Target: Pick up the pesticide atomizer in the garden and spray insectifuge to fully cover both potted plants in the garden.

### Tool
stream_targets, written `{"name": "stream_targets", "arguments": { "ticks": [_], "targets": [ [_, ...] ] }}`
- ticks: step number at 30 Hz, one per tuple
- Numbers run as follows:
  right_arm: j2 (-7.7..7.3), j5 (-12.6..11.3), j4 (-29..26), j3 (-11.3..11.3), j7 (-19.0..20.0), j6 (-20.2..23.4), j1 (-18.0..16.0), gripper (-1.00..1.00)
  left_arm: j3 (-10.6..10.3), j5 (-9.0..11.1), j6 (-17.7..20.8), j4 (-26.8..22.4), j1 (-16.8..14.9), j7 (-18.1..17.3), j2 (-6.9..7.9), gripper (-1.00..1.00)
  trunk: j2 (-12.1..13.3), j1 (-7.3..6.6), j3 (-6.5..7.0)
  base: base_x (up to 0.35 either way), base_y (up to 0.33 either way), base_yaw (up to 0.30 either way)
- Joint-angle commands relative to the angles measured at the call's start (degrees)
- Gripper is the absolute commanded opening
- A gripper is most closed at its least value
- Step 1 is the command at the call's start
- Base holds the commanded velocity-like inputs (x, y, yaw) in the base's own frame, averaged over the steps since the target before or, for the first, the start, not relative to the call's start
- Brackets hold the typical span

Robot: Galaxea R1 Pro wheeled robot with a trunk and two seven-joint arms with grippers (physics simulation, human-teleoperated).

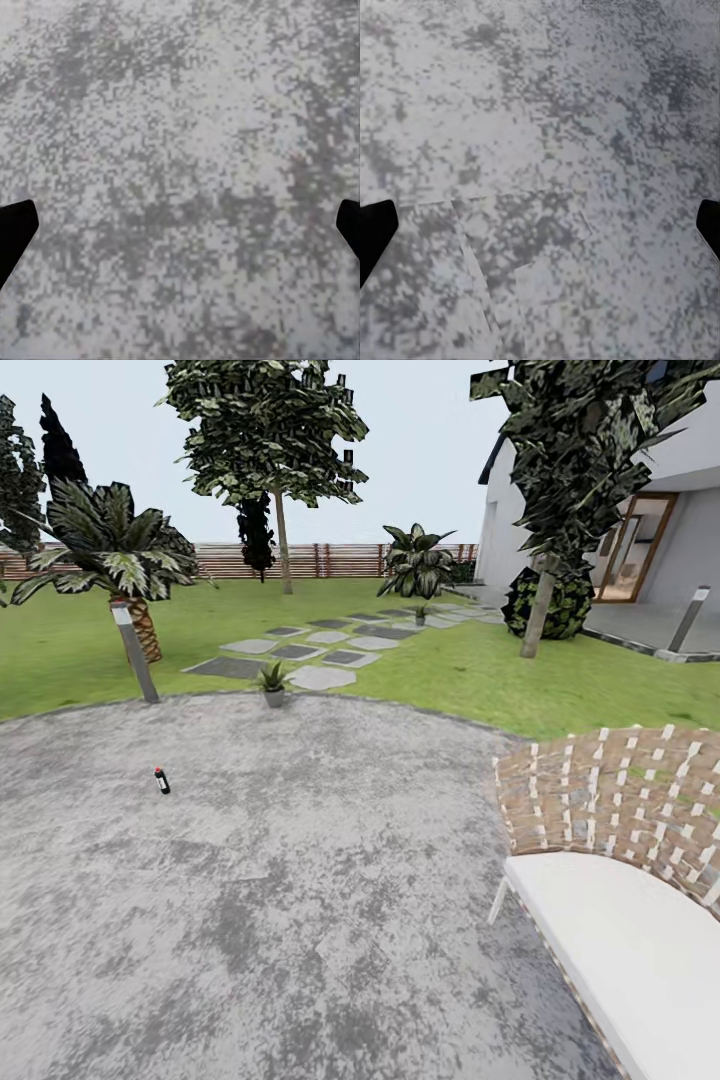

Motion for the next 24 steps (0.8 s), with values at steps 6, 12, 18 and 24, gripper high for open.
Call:
{"name": "stream_targets", "arguments": {
  "ticks": [6,12,18,24],
  "targets": [
    [0.00,0.0,0.0,0.0,-0.2,-0.2,0.0,1.00,0.1,-0.1,-0.2,0.0,0.0,-0.1,0.00,1.00,0.0,0.02,-0.05,0.340,0.000,0.000],
    [0.01,0.1,0.1,0.1,-0.2,-0.2,0.0,1.00,0.1,-0.1,-0.2,0.0,0.0,-0.1,-0.09,1.00,0.0,0.02,-0.05,0.338,0.000,0.000],
    [0.06,0.1,0.1,0.1,-0.2,-0.2,-0.1,1.00,0.1,-0.1,-0.1,0.2,0.0,0.0,-0.11,1.00,0.0,0.02,-0.05,0.292,0.000,0.000],
    [0.07,0.1,0.1,0.2,-0.2,-0.2,0.0,1.00,0.1,-0.1,-0.1,0.2,0.0,0.0,-0.03,1.00,0.0,0.02,-0.05,0.244,0.000,0.000]
  ]
}}
